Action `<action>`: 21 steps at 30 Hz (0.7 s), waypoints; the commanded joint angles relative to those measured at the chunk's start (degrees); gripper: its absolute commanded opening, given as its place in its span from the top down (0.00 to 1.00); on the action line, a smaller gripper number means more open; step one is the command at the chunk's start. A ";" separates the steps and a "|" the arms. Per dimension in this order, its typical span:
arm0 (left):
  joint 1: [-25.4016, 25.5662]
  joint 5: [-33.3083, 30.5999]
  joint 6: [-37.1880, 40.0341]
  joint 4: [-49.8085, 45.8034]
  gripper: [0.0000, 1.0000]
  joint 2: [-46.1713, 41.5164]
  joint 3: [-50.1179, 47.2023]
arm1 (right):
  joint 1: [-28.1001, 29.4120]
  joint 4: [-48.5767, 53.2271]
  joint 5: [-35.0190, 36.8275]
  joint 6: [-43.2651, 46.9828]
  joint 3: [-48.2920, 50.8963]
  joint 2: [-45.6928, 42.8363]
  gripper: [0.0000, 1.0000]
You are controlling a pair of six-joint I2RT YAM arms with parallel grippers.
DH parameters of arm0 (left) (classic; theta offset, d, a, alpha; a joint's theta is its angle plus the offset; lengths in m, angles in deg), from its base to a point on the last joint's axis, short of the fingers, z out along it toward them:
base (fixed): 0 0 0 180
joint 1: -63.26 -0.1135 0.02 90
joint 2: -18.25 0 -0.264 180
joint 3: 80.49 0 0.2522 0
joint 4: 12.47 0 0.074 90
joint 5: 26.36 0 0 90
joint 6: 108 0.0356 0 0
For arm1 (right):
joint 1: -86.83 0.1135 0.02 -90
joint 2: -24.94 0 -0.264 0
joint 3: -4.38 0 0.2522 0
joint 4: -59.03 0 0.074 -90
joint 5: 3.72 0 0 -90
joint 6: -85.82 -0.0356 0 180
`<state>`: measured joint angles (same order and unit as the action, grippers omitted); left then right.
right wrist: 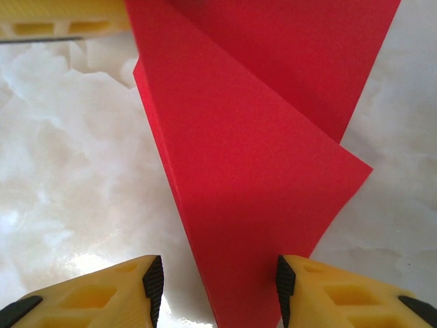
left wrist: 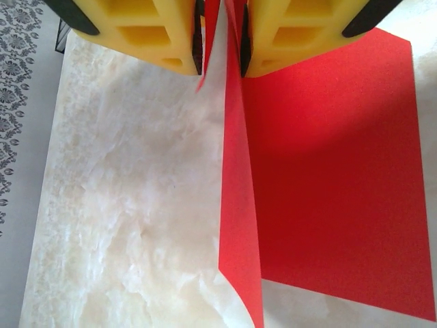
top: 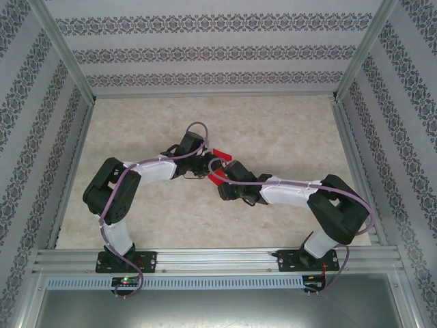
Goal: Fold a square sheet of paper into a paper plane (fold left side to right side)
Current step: Fourth fold the wing at the center of the table.
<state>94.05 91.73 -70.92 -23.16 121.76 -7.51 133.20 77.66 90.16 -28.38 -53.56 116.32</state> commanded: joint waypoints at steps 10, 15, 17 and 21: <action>0.86 0.29 -1.22 0.37 0.74 -2.25 1.82 | 0.51 -0.52 2.45 -0.29 -1.43 1.79 0.61; 0.86 -0.03 -0.70 -0.47 0.73 -2.52 2.01 | 0.57 -0.19 2.84 -0.31 -1.33 1.88 0.71; 0.86 -0.19 -0.46 -0.82 0.73 -2.56 1.96 | 0.52 -0.06 2.80 -0.26 -1.21 1.96 0.75; 0.90 -0.79 -0.12 -1.46 0.71 -3.03 1.56 | 0.53 0.19 2.69 -0.25 -1.26 2.54 0.84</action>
<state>94.07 91.67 -71.03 -23.22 121.25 -7.12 133.22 77.26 91.61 -28.21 -53.63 117.54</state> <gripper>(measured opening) 0.284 0.180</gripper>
